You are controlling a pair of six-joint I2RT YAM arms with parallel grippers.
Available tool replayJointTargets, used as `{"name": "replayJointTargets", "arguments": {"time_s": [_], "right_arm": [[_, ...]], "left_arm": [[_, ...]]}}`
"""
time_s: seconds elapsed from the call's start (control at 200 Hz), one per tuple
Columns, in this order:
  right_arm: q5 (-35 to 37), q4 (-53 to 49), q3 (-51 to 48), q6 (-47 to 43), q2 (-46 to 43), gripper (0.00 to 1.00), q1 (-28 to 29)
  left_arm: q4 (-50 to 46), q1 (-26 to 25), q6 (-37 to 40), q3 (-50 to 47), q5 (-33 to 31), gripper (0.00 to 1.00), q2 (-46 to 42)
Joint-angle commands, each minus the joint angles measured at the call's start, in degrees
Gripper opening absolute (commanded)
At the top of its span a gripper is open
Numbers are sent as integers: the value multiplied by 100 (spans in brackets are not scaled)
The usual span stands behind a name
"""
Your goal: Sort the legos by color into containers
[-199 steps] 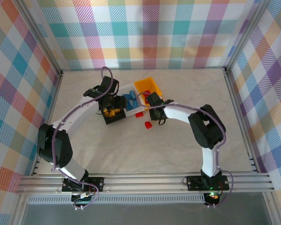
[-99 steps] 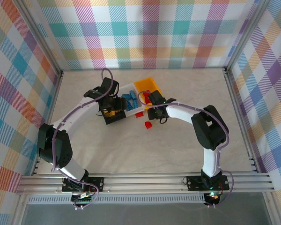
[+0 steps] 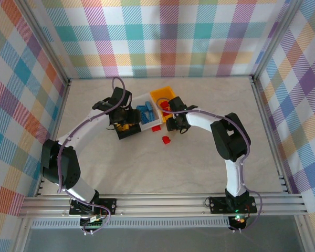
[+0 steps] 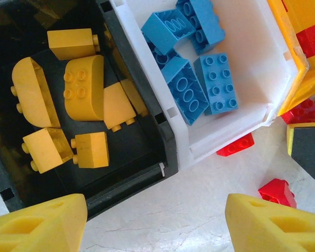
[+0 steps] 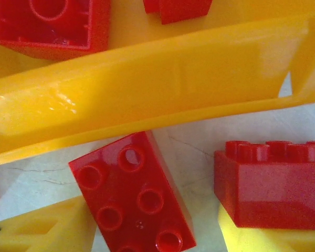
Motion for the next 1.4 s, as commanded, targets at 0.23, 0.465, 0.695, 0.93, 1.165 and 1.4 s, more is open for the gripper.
{"name": "replayJointTargets", "arguments": {"time_s": [0.23,0.465,0.695,0.93,1.165,1.4], "right_arm": [[-329,563,-251,-399,116,38,-19],[-367,624,-387,-455,-176,30,-16],[-373,595,-1130,-264,-1158,30,2],[-483,486,-1511,-130,-2054,30,1],[-595,200,-411,-238,-1698,30,0],[-600,-166,1482,-457,-193,34,-8]], "left_arm": [[159,123,-18,-125,163,71,-61],[167,106,-71,-252,231,71,-165],[197,42,-115,-403,257,71,-244],[291,-103,-178,-518,284,71,-228],[330,-446,-349,-759,214,71,-442],[440,-842,-683,-1032,269,71,-616]]}}
